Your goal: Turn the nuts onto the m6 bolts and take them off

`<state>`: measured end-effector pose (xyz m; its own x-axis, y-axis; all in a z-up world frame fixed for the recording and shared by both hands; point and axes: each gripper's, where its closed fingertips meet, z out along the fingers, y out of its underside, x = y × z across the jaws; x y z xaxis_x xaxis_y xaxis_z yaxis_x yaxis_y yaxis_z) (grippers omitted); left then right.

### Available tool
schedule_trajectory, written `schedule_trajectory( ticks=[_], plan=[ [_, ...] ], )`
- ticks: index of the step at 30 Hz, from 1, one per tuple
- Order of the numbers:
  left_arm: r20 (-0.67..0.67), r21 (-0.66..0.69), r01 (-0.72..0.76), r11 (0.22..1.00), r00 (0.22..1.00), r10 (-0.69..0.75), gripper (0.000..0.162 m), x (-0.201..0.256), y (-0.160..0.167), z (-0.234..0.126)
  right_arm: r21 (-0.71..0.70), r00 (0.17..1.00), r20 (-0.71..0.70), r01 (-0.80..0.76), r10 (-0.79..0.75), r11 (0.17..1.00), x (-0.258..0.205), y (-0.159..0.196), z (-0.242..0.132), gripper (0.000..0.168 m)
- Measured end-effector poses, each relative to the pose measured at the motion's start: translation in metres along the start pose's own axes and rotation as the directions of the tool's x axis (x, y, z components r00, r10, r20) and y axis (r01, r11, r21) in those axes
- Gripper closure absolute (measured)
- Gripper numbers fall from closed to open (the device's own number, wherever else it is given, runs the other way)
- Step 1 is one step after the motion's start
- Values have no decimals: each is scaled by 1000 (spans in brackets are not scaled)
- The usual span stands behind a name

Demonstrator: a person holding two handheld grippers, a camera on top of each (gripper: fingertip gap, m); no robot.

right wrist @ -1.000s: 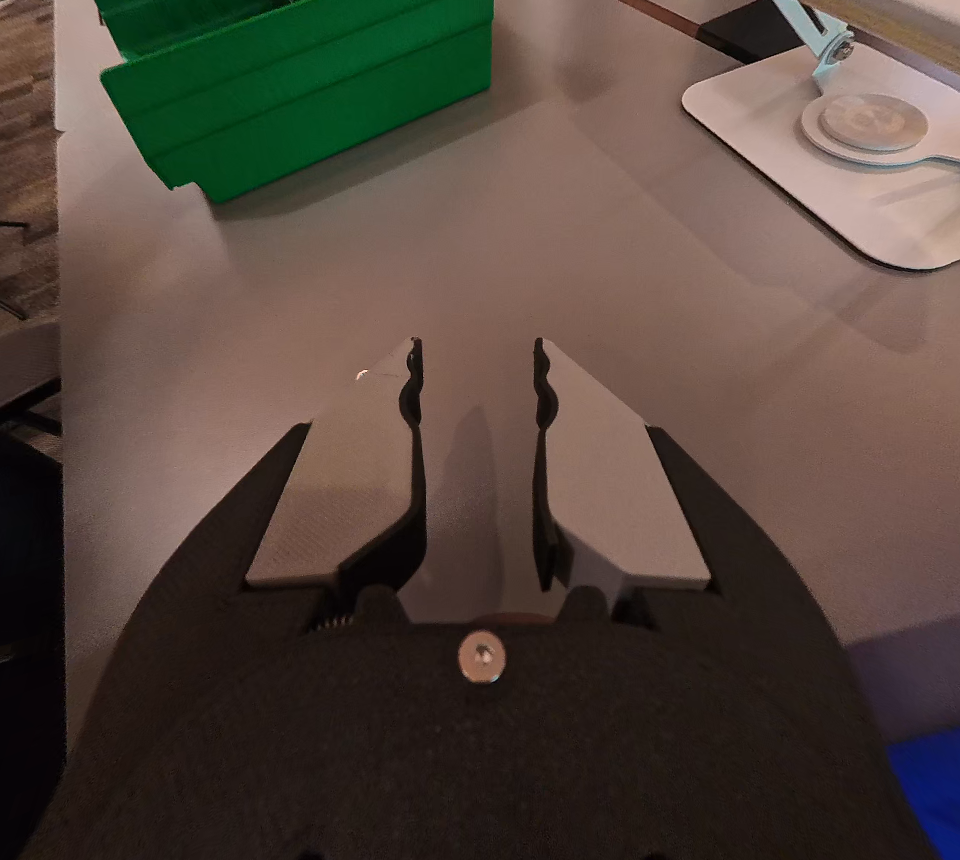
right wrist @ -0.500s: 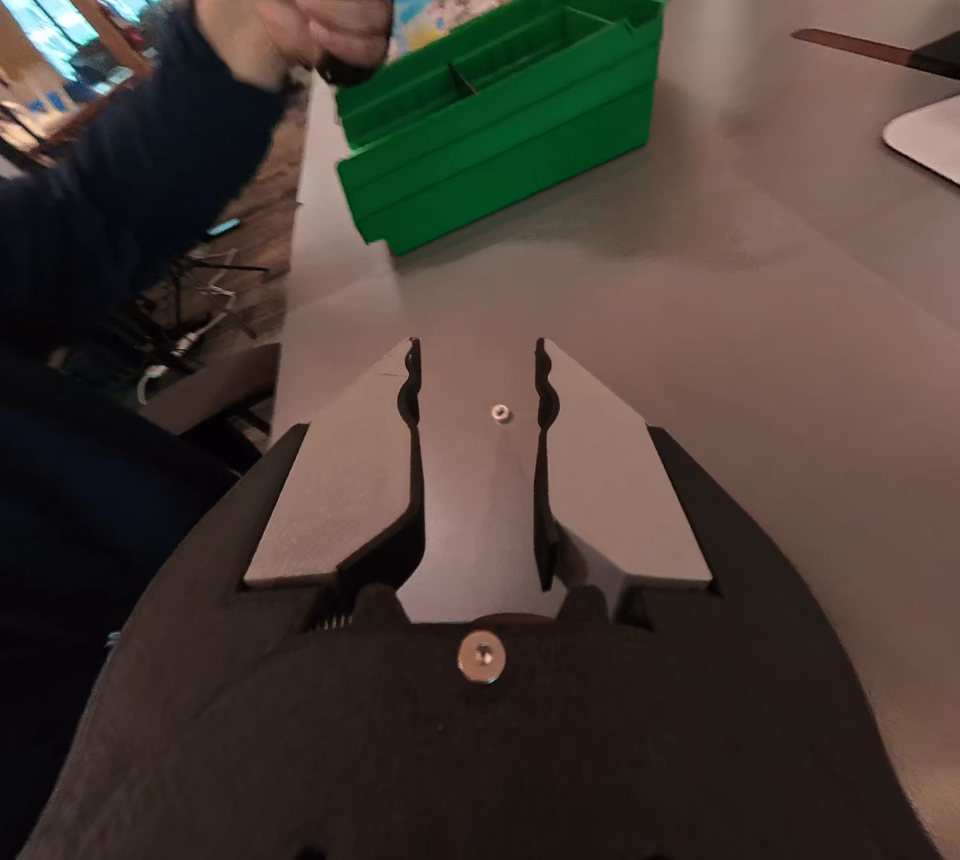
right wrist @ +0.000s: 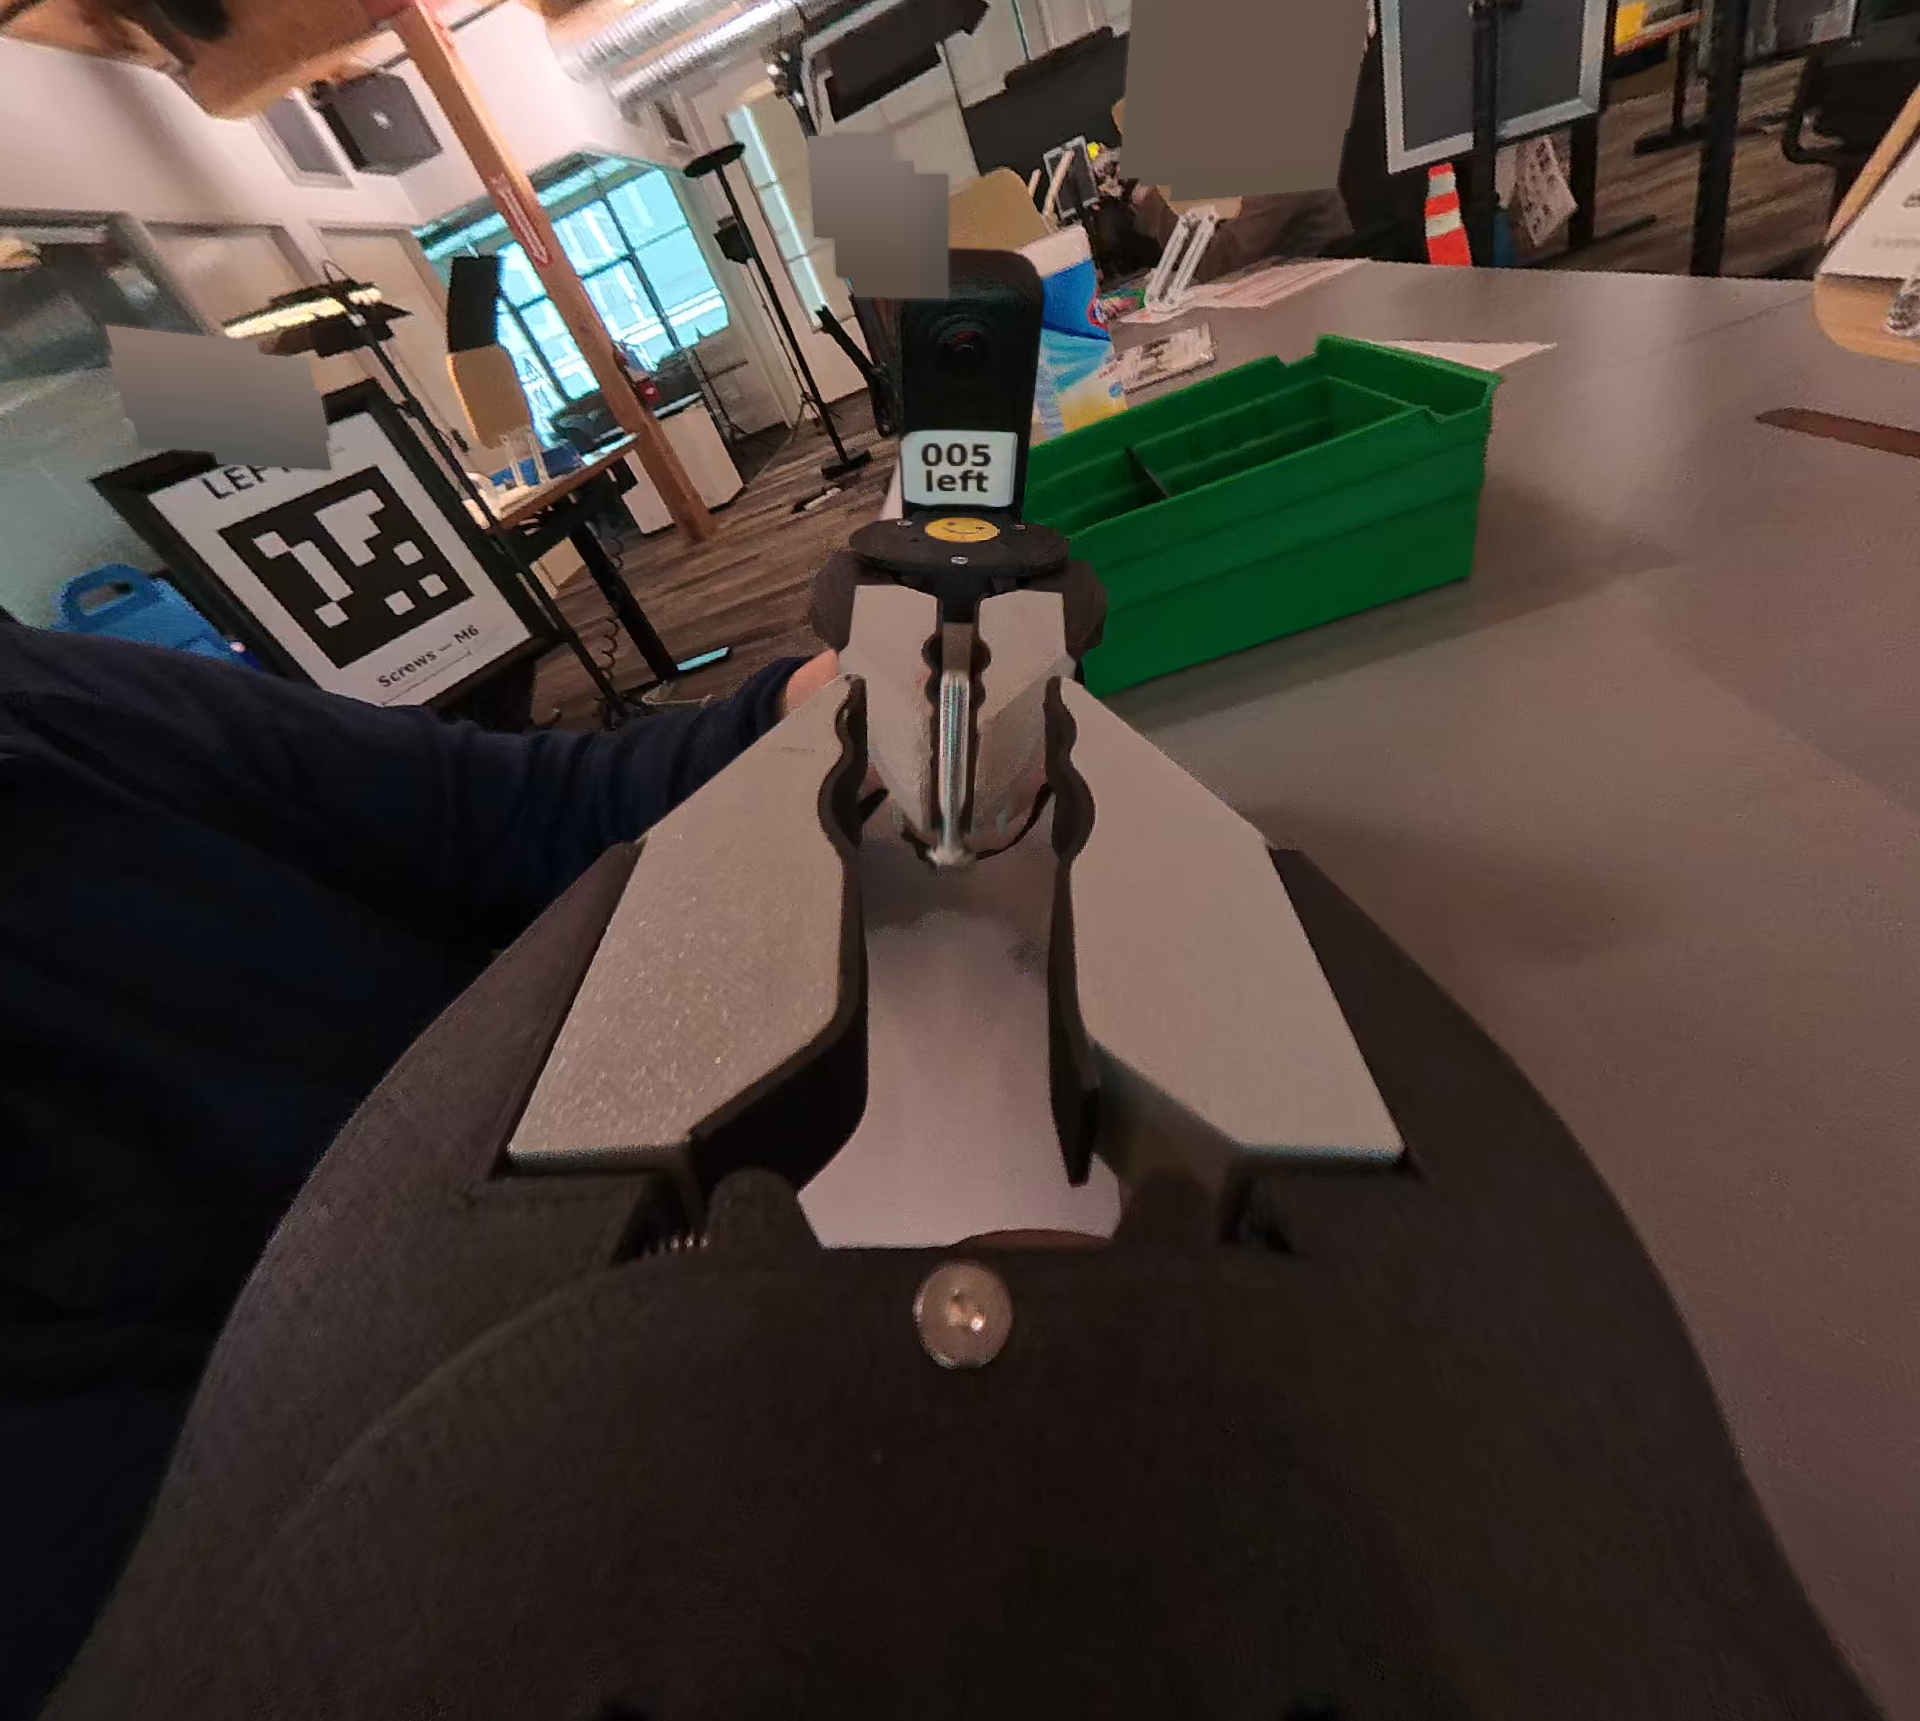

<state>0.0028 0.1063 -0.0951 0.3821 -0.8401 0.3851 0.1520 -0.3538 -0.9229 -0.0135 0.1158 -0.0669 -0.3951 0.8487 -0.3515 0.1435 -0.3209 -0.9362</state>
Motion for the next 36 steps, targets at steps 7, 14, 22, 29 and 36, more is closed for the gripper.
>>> schedule_trajectory(
  ticks=[7, 14, 22, 29, 36],
  plan=[
    [21, -69, 0, 998, 1000, 2, 158, -15, 21, 7, -118, 996, -80, -35, 26, 992, 20, 27, 10, 153],
    [67, -16, 36, 999, 997, -35, 158, -24, 18, -3, -122, 996, -78, -63, 53, 990, 25, 30, 10, 155],
    [100, -31, 61, 998, 993, -58, 158, -30, 23, -1, -147, 994, -105, -50, 35, 988, 29, 38, 16, 166],
    [99, 20, 107, 994, 989, -109, 157, -34, 19, -2, -117, 990, -136, -41, 25, 992, 31, 34, 17, 166],
    [89, 32, 117, 993, 989, -119, 157, -33, 18, 0, -103, 991, -127, -61, 48, 993, 31, 32, 18, 166]
  ],
)
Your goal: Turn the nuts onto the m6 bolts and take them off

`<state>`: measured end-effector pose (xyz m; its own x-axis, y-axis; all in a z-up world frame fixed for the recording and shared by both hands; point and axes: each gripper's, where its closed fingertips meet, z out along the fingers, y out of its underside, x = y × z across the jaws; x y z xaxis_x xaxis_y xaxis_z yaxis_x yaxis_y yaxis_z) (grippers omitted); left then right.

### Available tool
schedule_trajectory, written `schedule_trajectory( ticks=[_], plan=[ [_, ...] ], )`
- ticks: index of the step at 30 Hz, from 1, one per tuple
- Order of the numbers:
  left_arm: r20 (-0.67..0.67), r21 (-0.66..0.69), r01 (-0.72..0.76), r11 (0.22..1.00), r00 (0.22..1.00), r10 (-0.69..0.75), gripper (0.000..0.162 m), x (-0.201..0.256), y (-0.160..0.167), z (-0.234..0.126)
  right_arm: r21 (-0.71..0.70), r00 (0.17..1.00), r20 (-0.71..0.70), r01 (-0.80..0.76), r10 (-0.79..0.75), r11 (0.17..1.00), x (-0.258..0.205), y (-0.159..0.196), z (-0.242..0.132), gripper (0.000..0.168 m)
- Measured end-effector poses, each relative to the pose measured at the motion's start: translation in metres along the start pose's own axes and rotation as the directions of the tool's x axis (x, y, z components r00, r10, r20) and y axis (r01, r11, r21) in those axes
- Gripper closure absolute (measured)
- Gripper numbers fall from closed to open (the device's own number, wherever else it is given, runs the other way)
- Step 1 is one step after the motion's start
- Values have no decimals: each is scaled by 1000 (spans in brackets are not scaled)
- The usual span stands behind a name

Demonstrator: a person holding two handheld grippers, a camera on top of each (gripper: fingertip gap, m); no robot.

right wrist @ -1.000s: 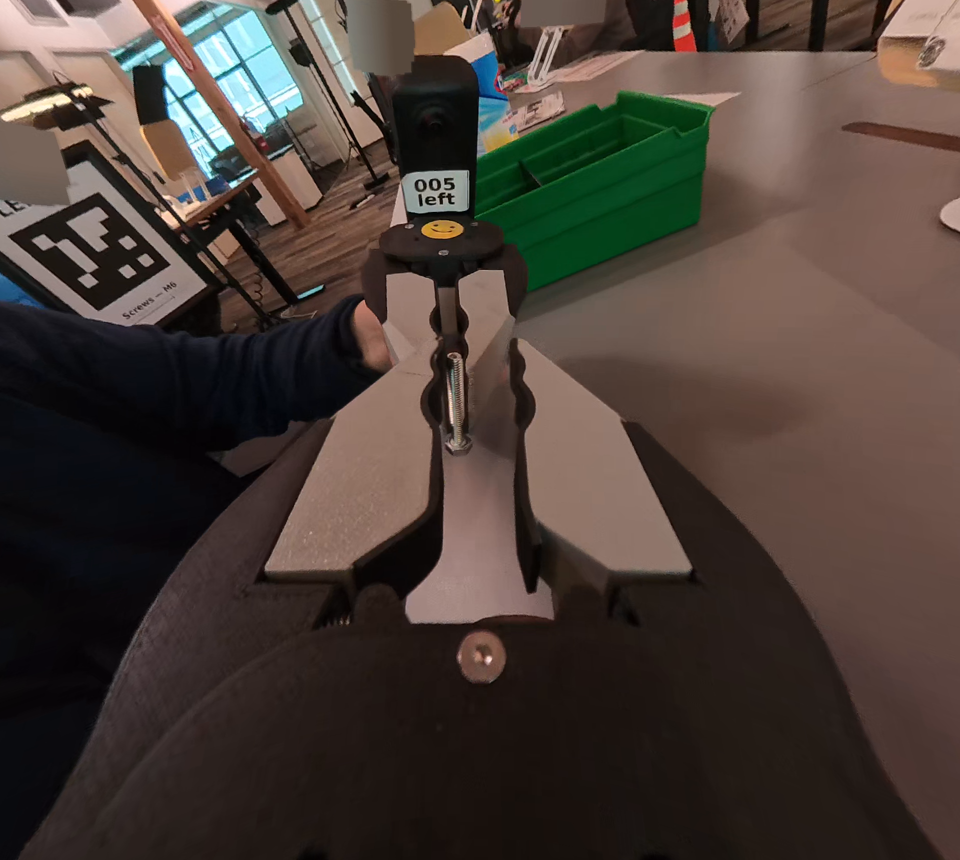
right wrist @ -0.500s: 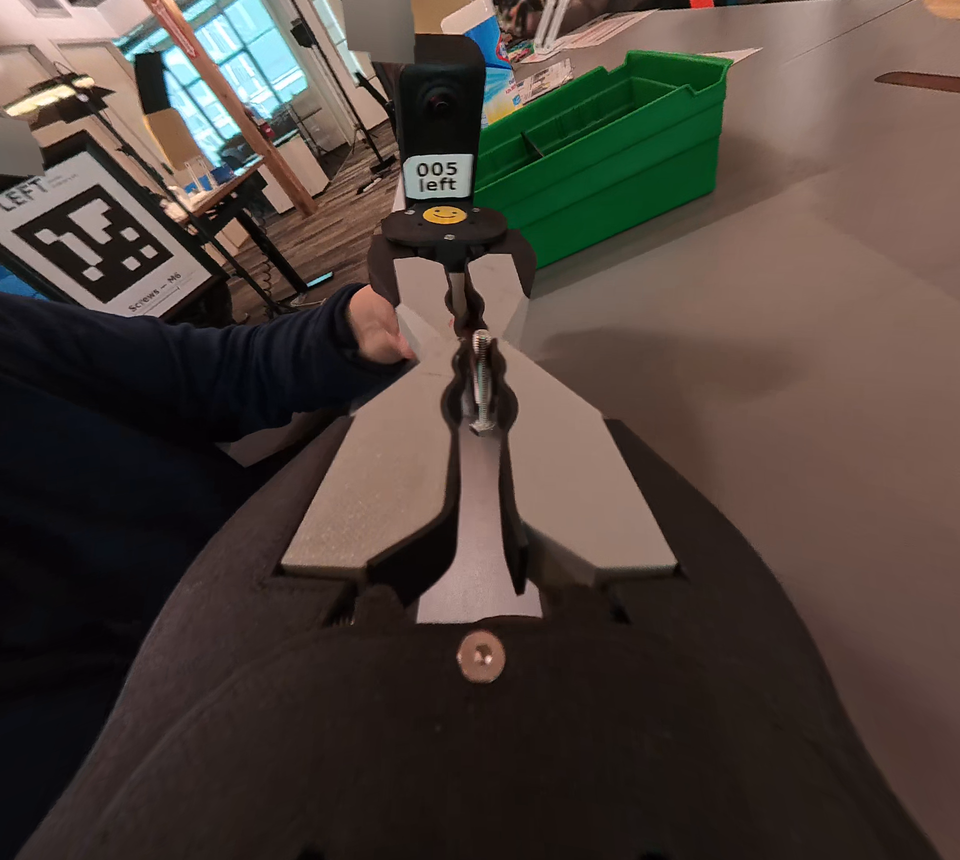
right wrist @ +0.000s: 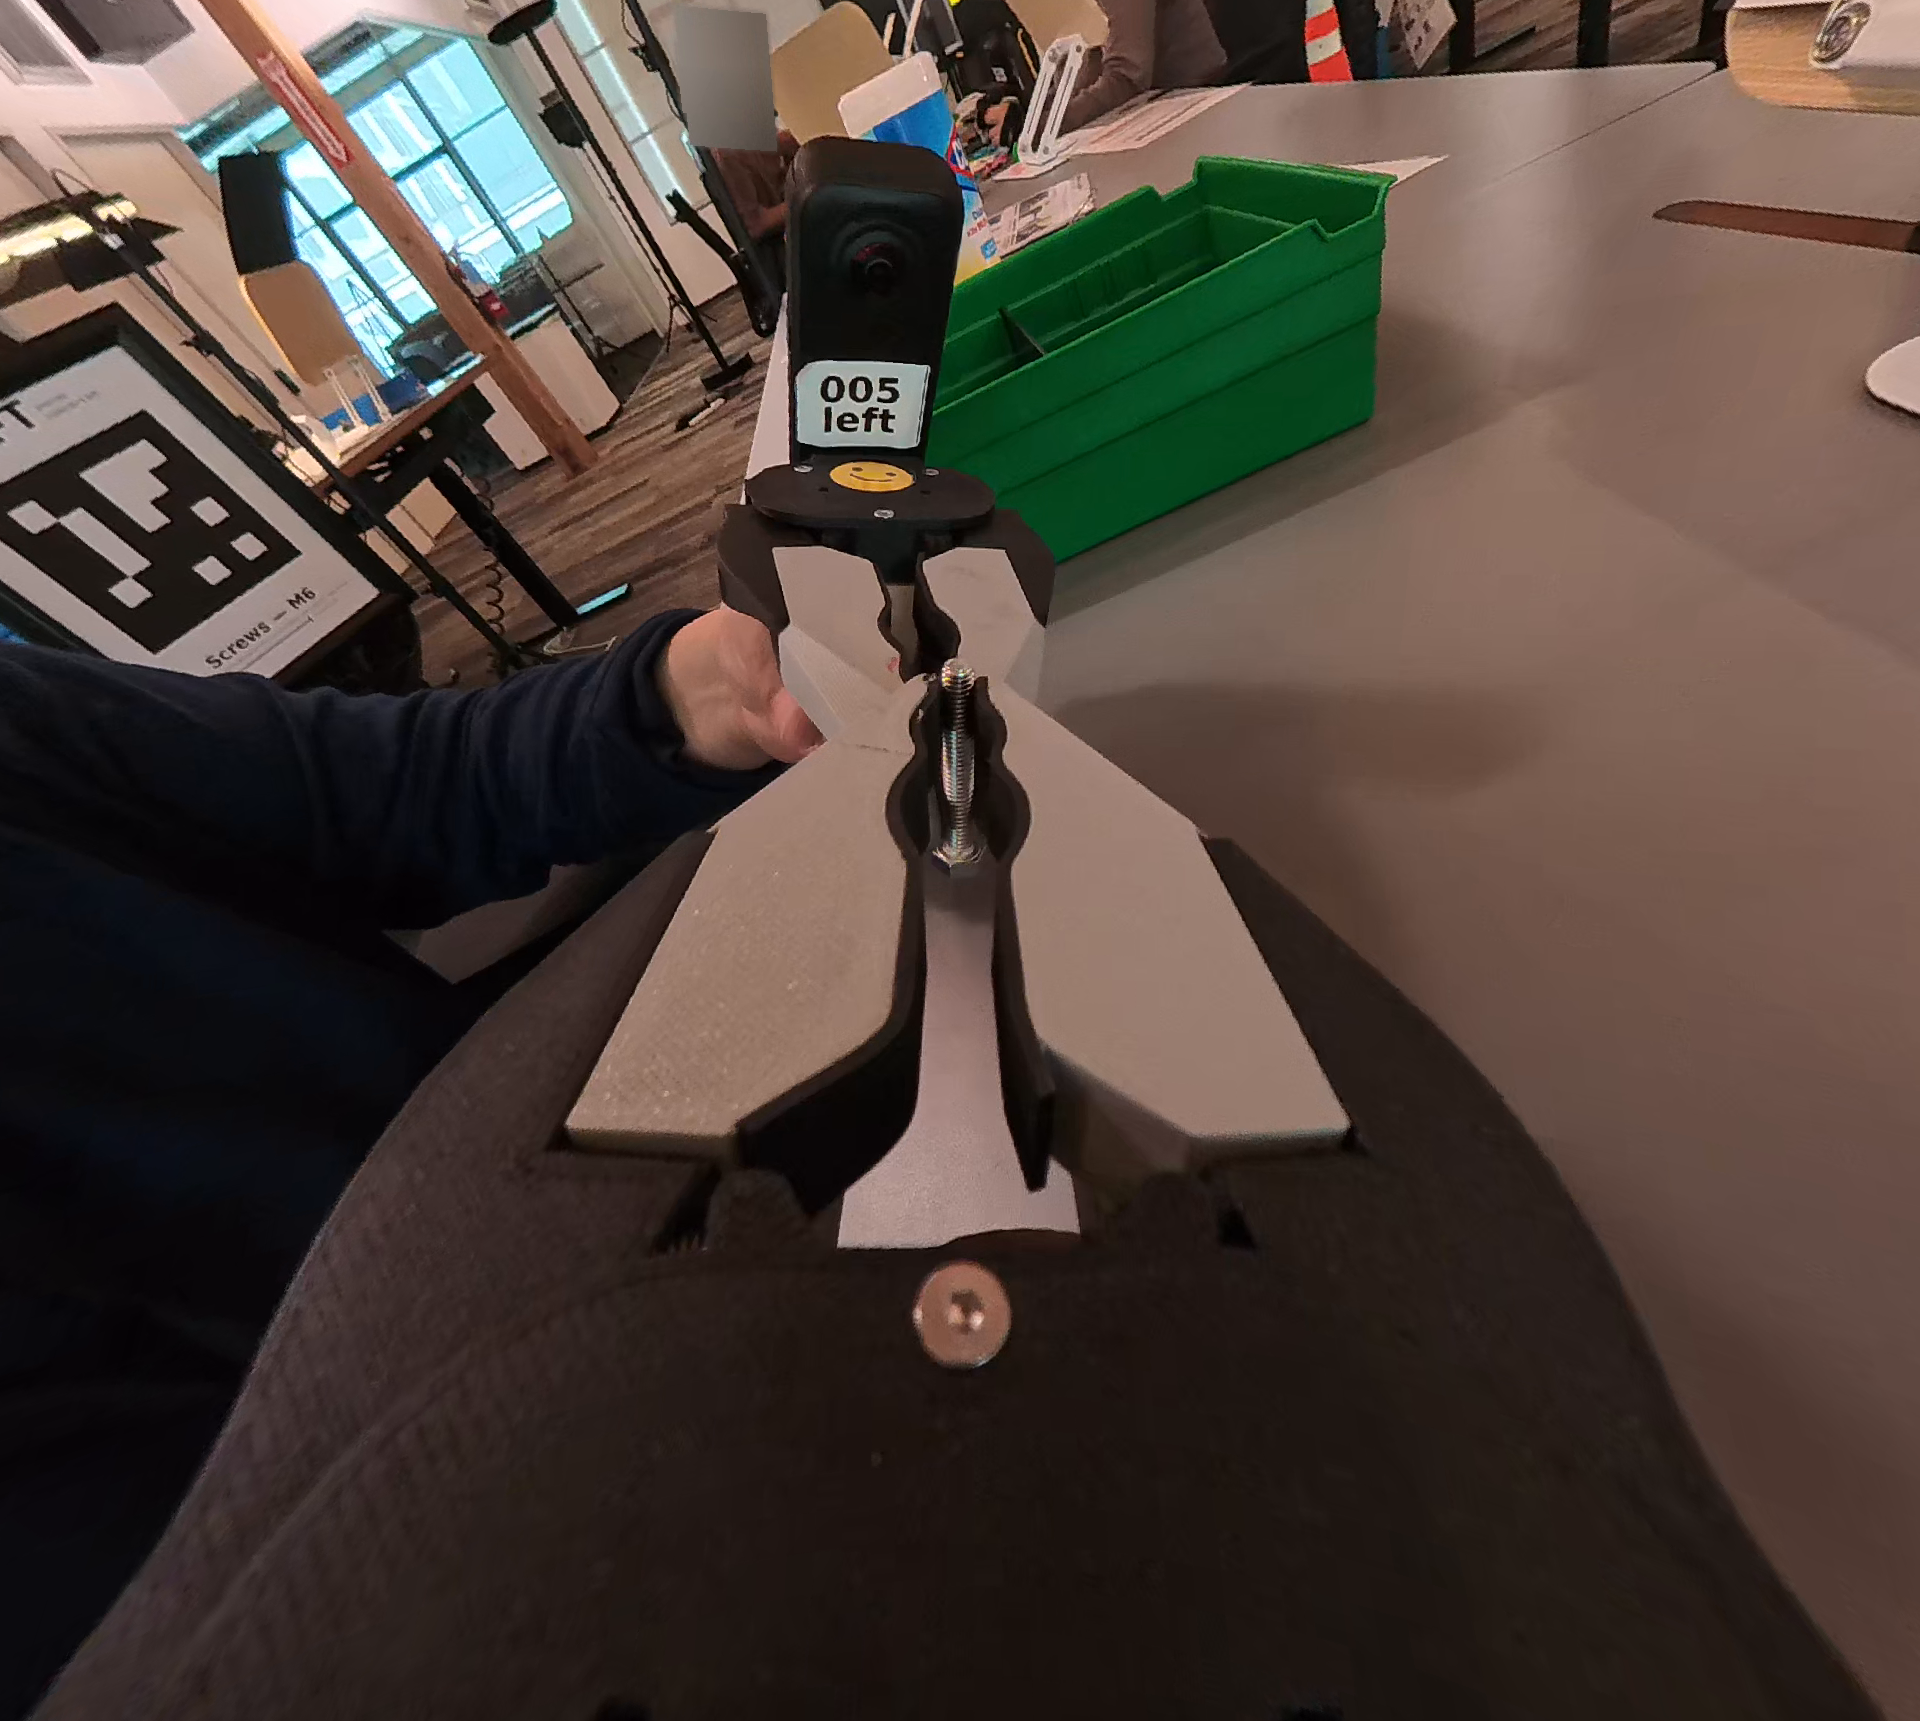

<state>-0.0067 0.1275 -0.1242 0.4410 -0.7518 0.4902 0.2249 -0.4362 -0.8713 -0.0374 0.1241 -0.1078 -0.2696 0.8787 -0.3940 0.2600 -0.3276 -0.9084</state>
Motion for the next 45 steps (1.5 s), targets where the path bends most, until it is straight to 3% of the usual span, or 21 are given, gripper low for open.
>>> schedule_trajectory(
  ticks=[31, 36, 40, 45],
  plan=[
    [34, -41, -77, 996, 996, 78, 158, -3, 6, 1, -9, 1000, 15, -17, 17, 1000, 1, 4, 3, 166],
    [94, -16, -125, 992, 988, 126, 158, -12, -6, -14, 7, 999, 1, -33, 33, 999, 9, 1, -5, 153],
    [182, -30, -216, 976, 959, 218, 158, -23, -14, -34, -205, 992, -102, 51, -73, 978, 30, 38, 3, 153],
    [202, -113, -268, 957, 937, 286, 159, -33, 0, -45, -495, 962, -54, 208, -269, 844, 33, 102, 28, 146]
  ],
)
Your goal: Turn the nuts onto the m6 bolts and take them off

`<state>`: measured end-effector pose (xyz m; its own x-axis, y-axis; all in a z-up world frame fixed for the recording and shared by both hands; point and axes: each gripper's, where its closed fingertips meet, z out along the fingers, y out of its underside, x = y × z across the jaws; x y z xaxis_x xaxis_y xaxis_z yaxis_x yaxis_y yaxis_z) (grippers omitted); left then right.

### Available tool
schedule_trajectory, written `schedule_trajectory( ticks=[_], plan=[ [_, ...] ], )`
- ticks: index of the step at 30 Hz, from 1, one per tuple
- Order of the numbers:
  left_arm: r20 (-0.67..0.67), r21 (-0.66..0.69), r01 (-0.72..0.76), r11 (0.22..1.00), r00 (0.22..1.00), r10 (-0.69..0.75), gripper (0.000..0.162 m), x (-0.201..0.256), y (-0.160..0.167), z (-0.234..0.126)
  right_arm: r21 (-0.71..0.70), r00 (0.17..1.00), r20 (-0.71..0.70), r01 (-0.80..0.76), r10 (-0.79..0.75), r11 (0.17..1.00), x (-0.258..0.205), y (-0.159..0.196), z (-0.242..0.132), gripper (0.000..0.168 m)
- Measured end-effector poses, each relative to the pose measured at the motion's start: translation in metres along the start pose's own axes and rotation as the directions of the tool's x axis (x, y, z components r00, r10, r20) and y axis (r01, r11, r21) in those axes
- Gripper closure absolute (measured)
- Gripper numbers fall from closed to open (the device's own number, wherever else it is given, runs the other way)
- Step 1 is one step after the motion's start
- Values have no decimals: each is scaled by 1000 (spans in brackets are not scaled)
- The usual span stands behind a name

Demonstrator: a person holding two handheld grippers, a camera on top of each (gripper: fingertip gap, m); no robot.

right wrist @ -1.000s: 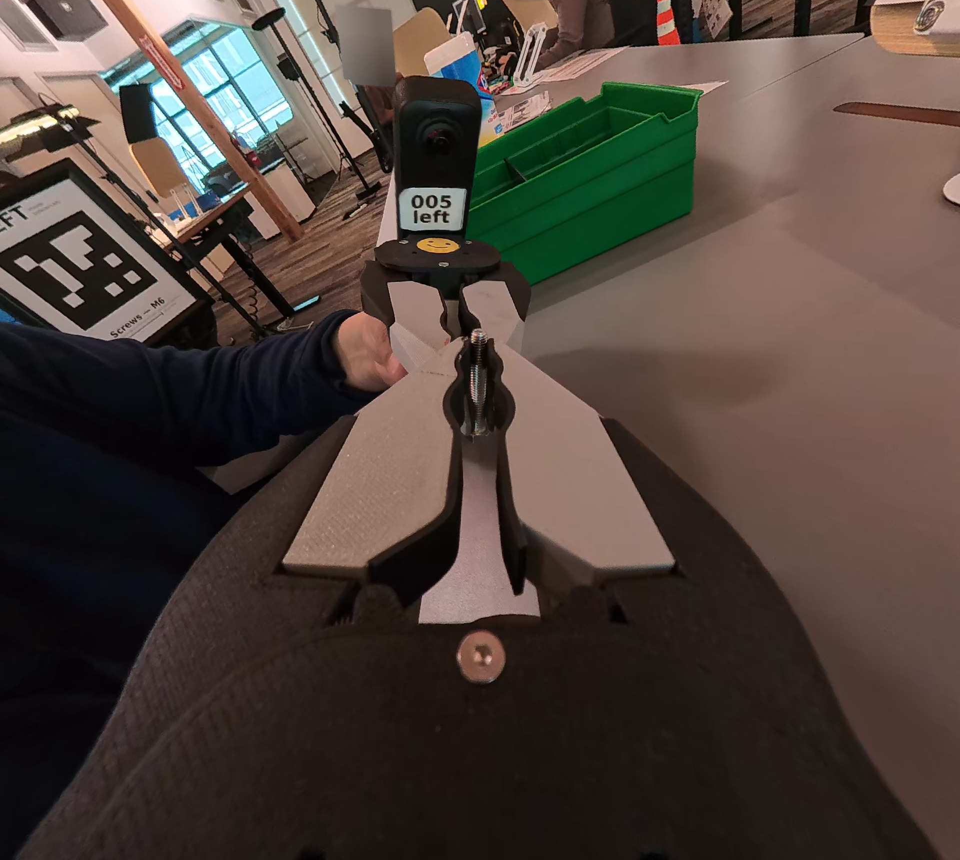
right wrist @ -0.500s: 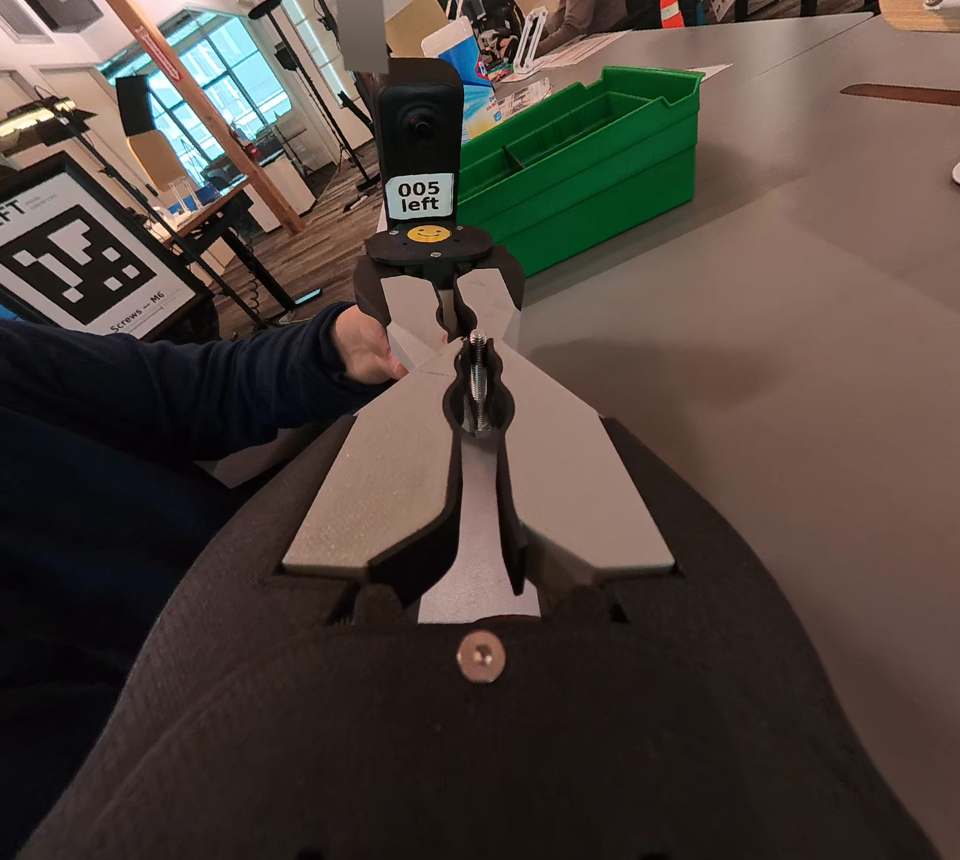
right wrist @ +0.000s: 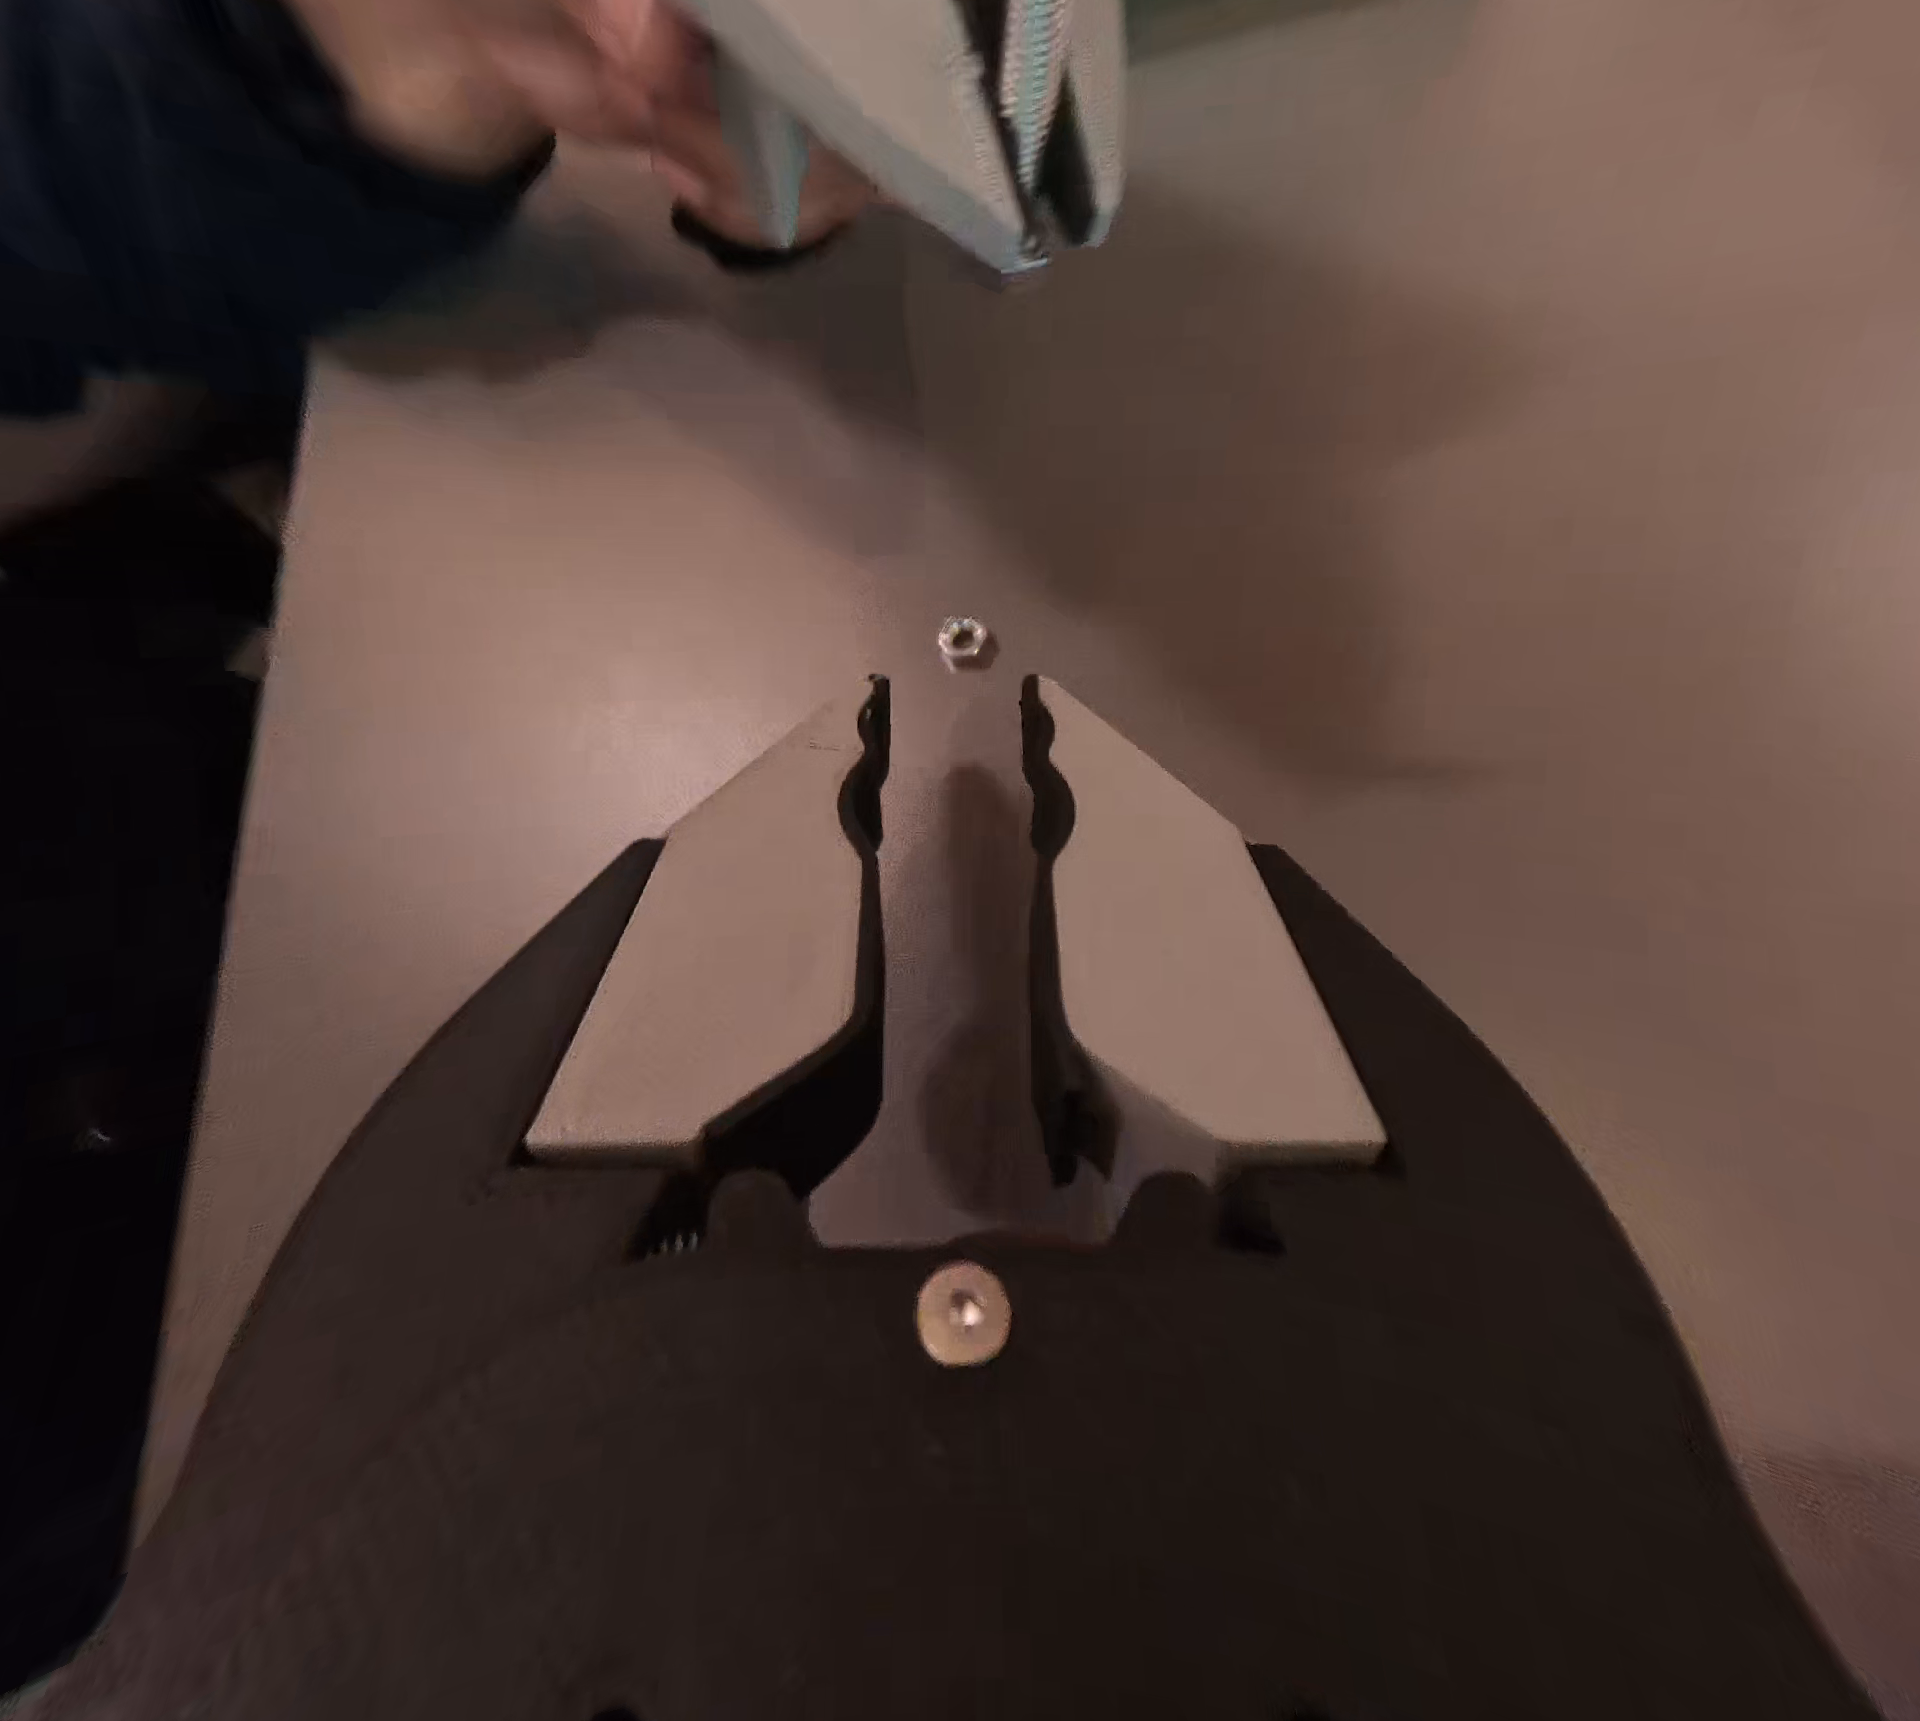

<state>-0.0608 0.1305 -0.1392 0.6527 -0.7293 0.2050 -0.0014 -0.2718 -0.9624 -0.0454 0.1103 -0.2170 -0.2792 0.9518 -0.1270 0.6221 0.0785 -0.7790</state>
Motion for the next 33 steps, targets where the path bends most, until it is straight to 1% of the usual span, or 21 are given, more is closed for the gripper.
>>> schedule_trajectory(
  ticks=[3, 7, 10, 13, 16, 19, 25, 27, 29, 33],
  plan=[
    [5, -47, -29, 998, 1000, 29, 159, -3, 11, -2, -34, 998, 12, 60, -60, 998, -1, 6, 10, 145],
    [-37, -30, -29, 999, 999, 28, 159, 1, 10, -2, -5, 995, 42, 91, -91, 996, 4, -3, 12, 148],
    [-61, -67, -45, 997, 997, 41, 158, 3, 19, 1, -11, 982, 59, 180, -180, 984, 1, -7, 17, 151],
    [-55, -96, -34, 995, 998, 28, 159, 1, 24, 3, -53, 962, 78, 266, -262, 962, 1, -1, 23, 151],
    [-46, -73, -5, 997, 999, 1, 159, -1, 19, 1, -50, 956, 122, 273, -266, 961, -2, 1, 25, 151],
    [-47, -54, 13, 998, 999, -15, 159, -1, 15, -1, -14, 952, 122, 285, -281, 958, -2, -5, 24, 153],
    [-56, -52, 10, 999, 998, -13, 159, 1, 15, 0, -47, 933, 129, 343, -335, 938, -3, 0, 28, 155],
    [-65, -43, 21, 999, 998, -24, 159, 3, 14, 0, -58, 932, 139, 347, -336, 936, -3, 1, 30, 155],
    [-64, -44, 22, 999, 998, -25, 159, 2, 14, 1, -57, 928, 156, 351, -339, 935, -5, 2, 30, 158],
    [-62, -45, 24, 999, 998, -27, 159, 2, 14, 0, -56, 927, 154, 354, -342, 934, -5, 2, 30, 161]
  ],
)
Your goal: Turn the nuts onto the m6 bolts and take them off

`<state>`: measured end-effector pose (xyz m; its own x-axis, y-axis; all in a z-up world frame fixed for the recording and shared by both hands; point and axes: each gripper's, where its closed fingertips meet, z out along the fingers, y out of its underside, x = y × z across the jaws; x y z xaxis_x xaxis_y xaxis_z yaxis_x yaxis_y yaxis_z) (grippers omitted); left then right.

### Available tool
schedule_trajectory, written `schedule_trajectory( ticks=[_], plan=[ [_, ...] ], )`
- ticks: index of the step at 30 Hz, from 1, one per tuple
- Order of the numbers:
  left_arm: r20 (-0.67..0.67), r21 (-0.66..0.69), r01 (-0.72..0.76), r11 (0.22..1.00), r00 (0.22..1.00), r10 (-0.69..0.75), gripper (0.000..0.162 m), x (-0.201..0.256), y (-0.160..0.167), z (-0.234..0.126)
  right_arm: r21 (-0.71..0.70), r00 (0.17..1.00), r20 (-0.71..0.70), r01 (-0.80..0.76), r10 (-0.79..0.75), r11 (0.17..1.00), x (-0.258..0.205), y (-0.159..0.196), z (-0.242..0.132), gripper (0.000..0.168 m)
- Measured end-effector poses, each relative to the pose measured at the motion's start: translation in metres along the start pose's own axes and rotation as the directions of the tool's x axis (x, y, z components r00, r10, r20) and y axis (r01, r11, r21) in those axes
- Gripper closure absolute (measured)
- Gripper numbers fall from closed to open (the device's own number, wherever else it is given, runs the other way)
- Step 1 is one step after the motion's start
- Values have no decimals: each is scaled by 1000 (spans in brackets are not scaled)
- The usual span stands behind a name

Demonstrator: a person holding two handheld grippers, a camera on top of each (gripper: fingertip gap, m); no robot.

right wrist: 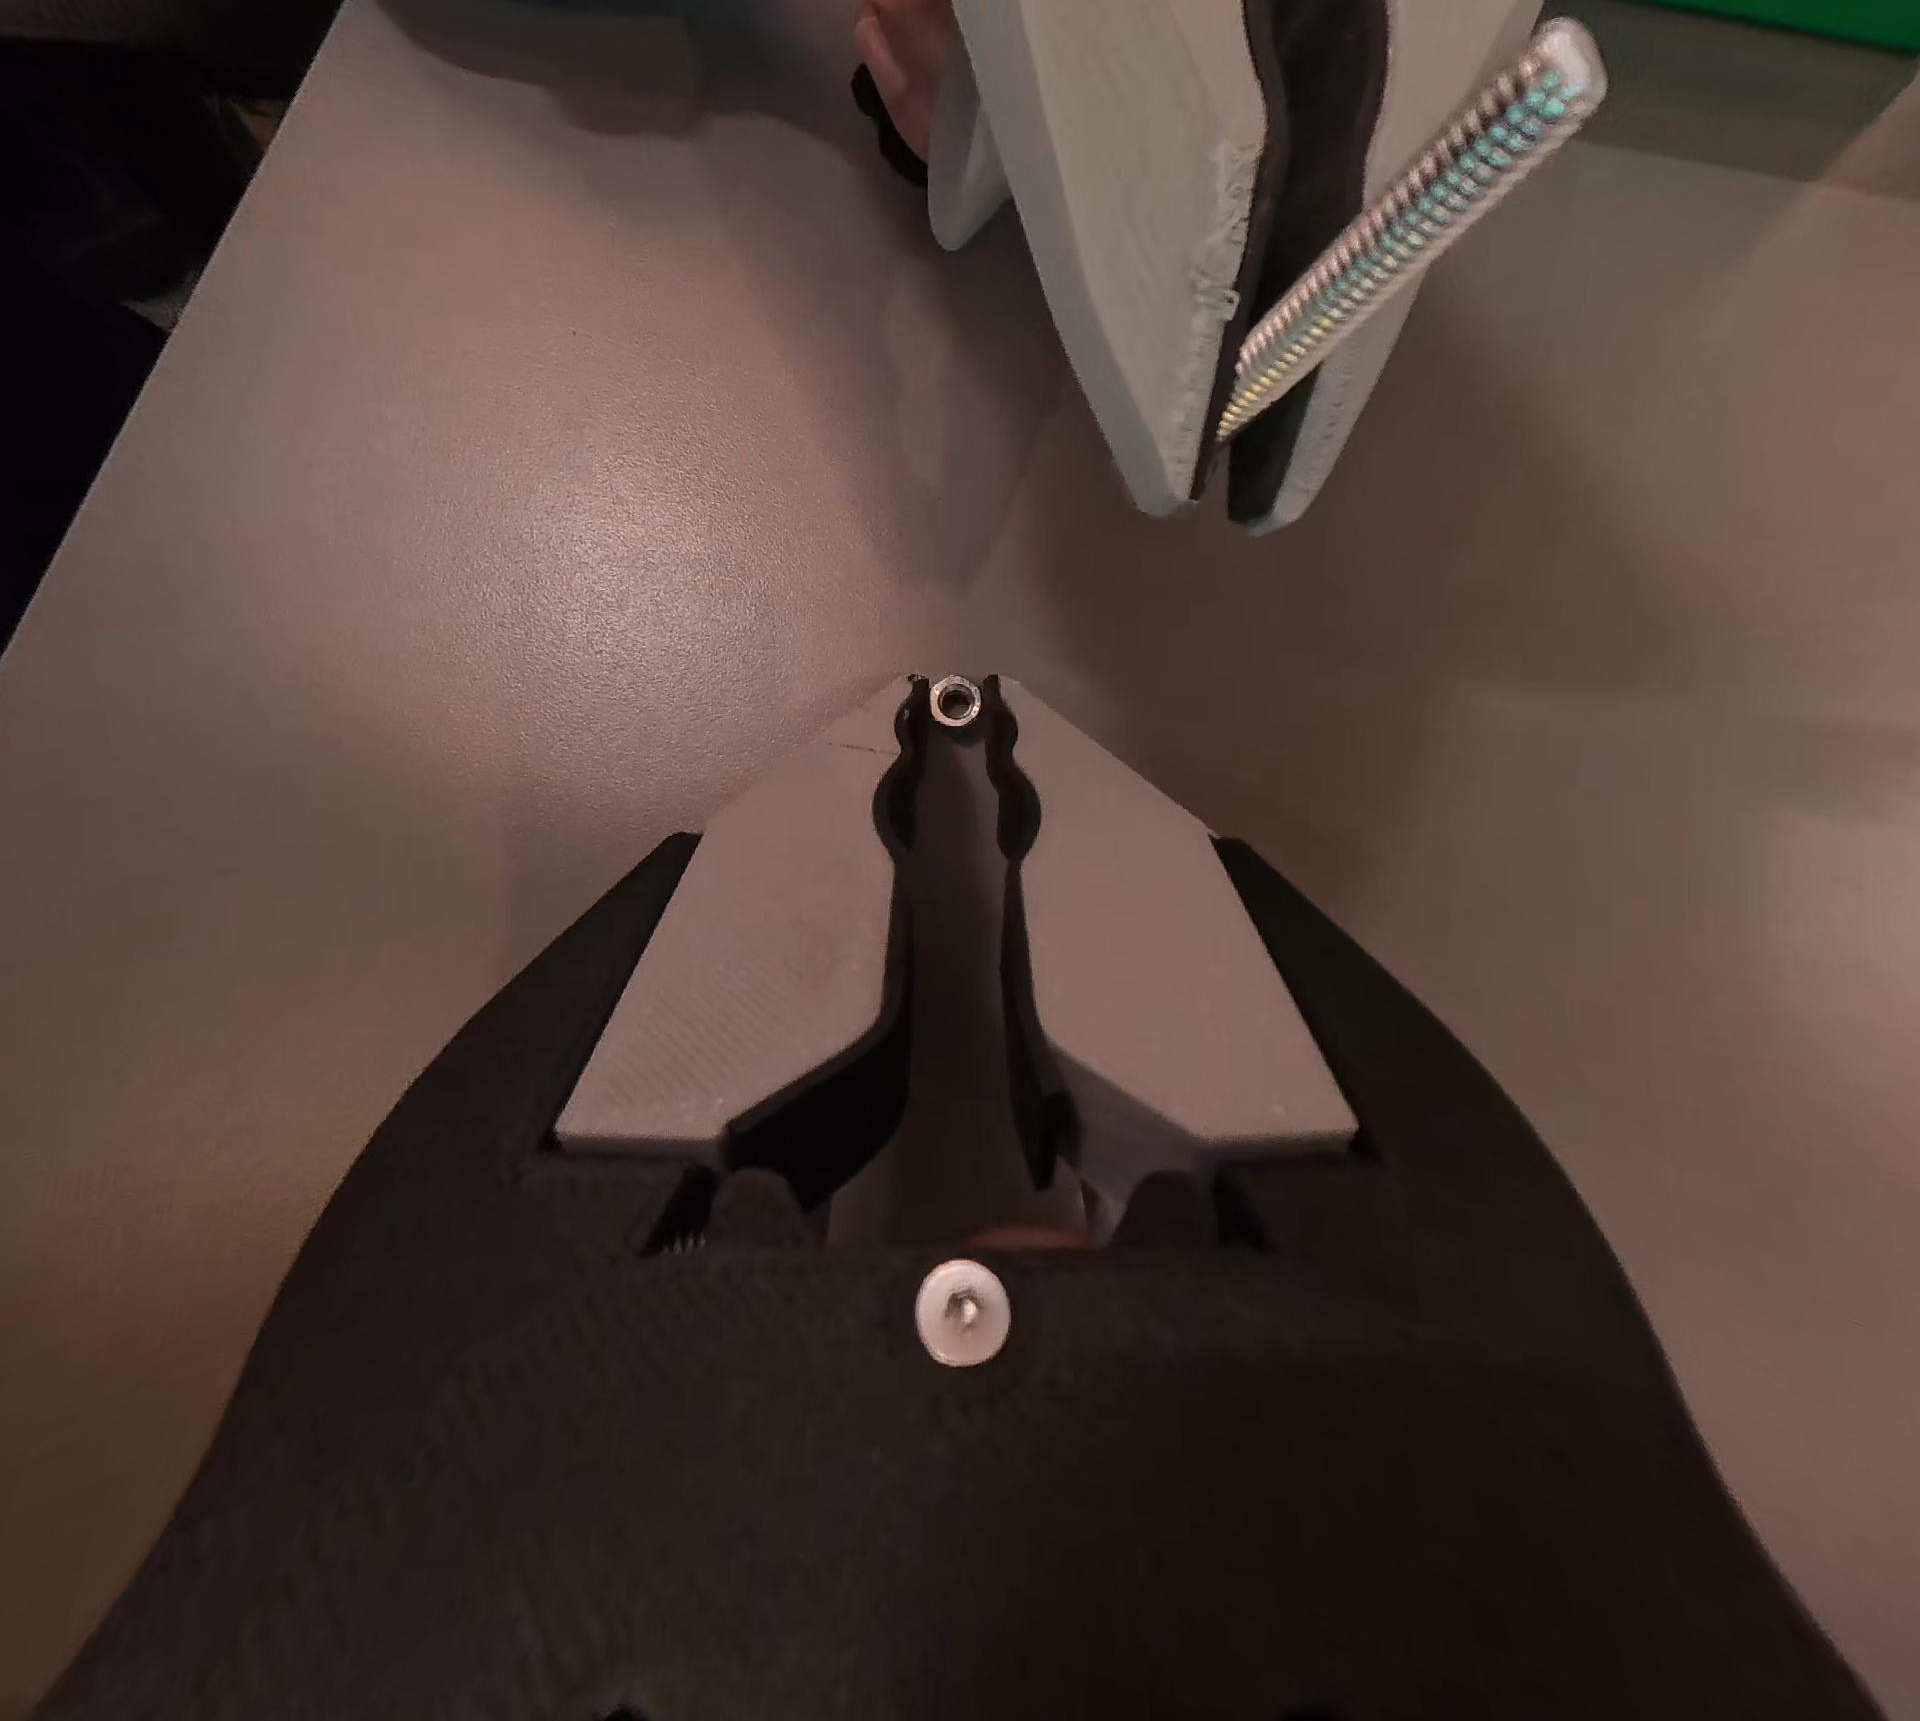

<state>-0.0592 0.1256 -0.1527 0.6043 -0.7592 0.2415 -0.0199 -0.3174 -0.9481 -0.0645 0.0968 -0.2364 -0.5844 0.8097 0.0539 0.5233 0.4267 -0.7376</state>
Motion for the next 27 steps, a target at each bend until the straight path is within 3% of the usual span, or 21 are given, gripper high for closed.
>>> schedule_trajectory(
  ticks=[8, 14, 22, 27],
  plan=[
    [27, -2, -23, 1000, 999, 23, 159, -3, 0, 0, 0, 996, -65, -64, 64, 998, 3, 2, -6, 161],
    [83, 16, -55, 998, 995, 53, 158, -12, -1, 2, 55, 967, -182, -173, 180, 983, 9, -2, -38, 161],
    [120, 34, -75, 997, 990, 71, 158, -13, -3, 8, 239, 911, -243, -277, 333, 931, 30, -49, -98, 161],
    [140, 52, -72, 996, 988, 64, 158, -14, -6, 9, 230, 913, -216, -297, 346, 927, 42, -74, -112, 162]
  ],
)
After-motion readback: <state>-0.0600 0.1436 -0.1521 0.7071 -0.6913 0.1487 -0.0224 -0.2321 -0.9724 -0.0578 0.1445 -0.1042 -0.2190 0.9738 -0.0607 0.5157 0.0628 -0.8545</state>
